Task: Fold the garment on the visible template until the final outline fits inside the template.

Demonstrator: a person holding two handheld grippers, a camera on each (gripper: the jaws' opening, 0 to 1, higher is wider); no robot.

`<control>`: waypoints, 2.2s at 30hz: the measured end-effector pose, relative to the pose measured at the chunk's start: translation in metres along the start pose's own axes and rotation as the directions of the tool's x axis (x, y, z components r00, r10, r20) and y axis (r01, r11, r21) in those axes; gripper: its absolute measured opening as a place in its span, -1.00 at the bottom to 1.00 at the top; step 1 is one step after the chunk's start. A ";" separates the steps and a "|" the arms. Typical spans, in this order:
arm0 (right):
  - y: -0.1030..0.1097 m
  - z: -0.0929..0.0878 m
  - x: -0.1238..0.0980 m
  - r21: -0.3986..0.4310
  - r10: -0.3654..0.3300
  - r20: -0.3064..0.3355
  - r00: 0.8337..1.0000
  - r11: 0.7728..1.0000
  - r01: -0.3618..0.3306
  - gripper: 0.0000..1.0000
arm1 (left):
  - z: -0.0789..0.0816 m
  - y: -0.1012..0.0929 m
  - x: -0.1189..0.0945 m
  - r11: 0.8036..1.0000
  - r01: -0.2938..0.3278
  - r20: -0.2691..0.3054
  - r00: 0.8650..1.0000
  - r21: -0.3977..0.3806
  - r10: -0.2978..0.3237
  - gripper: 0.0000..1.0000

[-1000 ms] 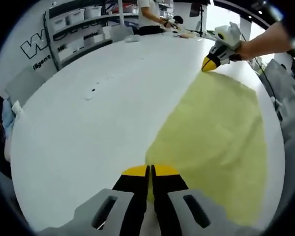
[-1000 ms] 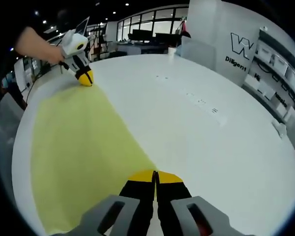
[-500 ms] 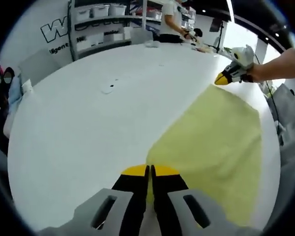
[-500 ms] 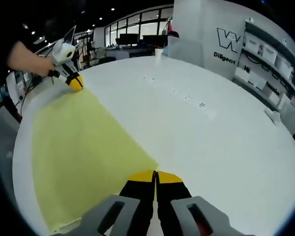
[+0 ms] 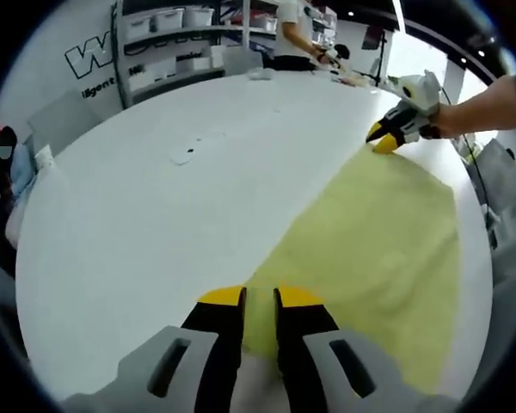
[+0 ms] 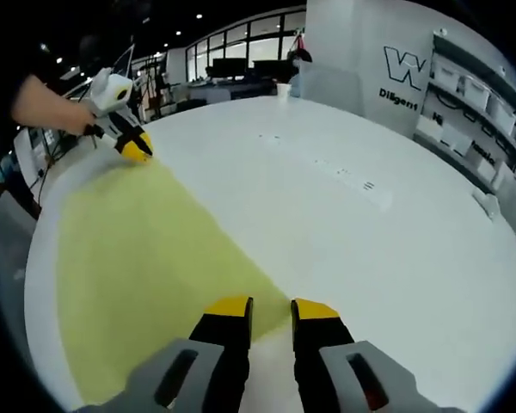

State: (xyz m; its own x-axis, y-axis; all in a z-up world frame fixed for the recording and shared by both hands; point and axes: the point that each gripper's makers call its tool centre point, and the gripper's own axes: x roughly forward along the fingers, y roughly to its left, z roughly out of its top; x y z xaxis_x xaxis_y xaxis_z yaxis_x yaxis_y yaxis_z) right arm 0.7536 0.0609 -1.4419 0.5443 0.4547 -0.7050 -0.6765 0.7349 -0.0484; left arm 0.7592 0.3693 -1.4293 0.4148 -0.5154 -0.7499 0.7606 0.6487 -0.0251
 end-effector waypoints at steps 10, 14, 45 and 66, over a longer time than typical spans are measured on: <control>-0.002 -0.003 0.000 -0.008 0.004 -0.005 1.000 1.000 -0.004 -1.00 | -0.013 0.005 -0.001 1.000 -0.012 -0.036 0.999 0.001 0.012 -0.97; -0.003 -0.003 -0.001 -0.035 -0.001 -0.010 1.000 0.999 0.000 -1.00 | -0.011 0.004 0.000 1.000 -0.006 -0.025 1.000 0.002 0.006 -0.99; -0.008 -0.001 -0.017 0.004 -0.054 0.022 0.998 0.999 0.054 -0.97 | -0.001 0.021 -0.012 0.993 -0.096 0.040 0.994 -0.068 0.099 -0.75; 0.049 -0.027 -0.062 0.070 -0.029 0.087 0.996 0.997 0.023 -0.75 | -0.039 -0.040 -0.060 0.974 -0.068 0.105 0.990 -0.217 0.093 -0.55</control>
State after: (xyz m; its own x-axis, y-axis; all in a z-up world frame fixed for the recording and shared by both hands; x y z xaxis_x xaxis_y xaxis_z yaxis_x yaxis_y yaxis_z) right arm 0.6730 0.0547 -1.4196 0.6049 0.4755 -0.6387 -0.6277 0.7783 -0.0151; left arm 0.6843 0.3960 -1.4086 0.5335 -0.5089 -0.6755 0.6040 0.7883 -0.1168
